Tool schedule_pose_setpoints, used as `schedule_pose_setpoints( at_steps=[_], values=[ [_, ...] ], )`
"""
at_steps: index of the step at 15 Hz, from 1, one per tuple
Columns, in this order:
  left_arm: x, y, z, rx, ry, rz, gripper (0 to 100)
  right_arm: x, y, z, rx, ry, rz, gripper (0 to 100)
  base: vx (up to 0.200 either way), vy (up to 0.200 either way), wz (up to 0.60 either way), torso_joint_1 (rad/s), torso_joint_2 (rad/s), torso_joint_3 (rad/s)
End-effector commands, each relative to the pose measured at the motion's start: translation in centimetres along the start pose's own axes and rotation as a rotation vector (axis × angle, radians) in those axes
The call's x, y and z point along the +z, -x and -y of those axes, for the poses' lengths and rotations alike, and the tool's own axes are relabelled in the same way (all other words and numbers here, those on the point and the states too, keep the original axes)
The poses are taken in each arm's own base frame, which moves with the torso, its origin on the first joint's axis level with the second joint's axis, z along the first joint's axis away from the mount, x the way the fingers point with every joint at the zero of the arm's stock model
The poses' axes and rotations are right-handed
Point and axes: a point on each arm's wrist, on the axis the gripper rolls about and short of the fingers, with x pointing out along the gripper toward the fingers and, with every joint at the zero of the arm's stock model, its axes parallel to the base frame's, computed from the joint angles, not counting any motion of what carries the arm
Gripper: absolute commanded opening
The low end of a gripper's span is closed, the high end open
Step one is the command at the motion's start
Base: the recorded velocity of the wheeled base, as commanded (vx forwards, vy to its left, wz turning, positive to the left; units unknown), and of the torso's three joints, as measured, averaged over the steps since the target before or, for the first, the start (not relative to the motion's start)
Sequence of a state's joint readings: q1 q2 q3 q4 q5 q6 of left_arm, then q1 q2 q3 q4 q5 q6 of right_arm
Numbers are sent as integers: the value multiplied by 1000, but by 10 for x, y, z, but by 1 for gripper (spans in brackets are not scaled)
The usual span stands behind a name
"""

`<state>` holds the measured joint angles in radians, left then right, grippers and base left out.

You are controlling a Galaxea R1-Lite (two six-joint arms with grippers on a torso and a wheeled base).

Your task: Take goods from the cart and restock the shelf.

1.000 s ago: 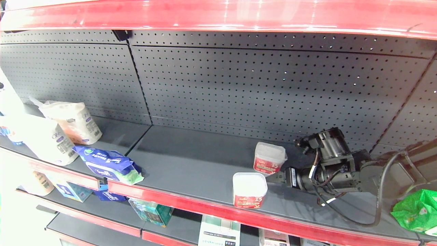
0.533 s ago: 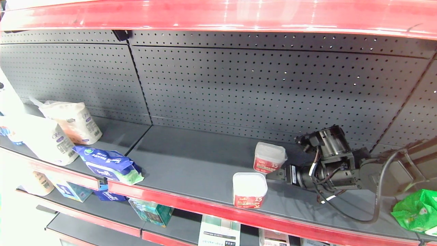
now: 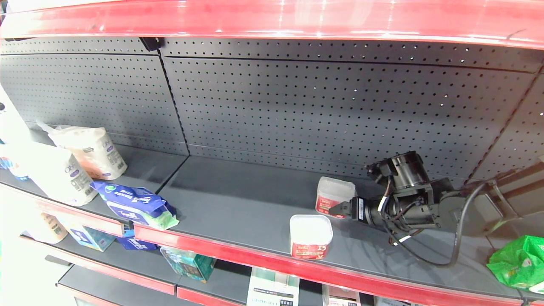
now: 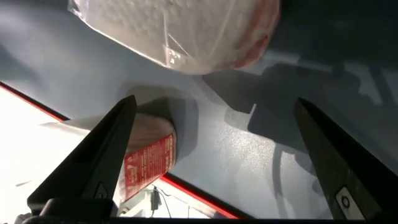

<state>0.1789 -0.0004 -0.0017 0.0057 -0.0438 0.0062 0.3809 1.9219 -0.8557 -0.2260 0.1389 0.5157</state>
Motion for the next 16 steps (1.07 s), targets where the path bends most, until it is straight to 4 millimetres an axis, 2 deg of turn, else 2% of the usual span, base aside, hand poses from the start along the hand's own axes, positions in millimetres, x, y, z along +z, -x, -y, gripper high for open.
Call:
schedule_pose_setpoints(
  at_steps=[1,8,16],
  values=[
    [0,0,0,1,0,-1,100,-3,-1,-1,2,7,-10,100,0,0,0,0,0,0],
    [0,0,0,1,0,-1,100,-11,1,-3,3,15,-31,100,0,0,0,0,0,0],
    [0,0,0,1,0,-1,100,-7,2,-4,10,13,-18,100,0,0,0,0,0,0]
  ],
)
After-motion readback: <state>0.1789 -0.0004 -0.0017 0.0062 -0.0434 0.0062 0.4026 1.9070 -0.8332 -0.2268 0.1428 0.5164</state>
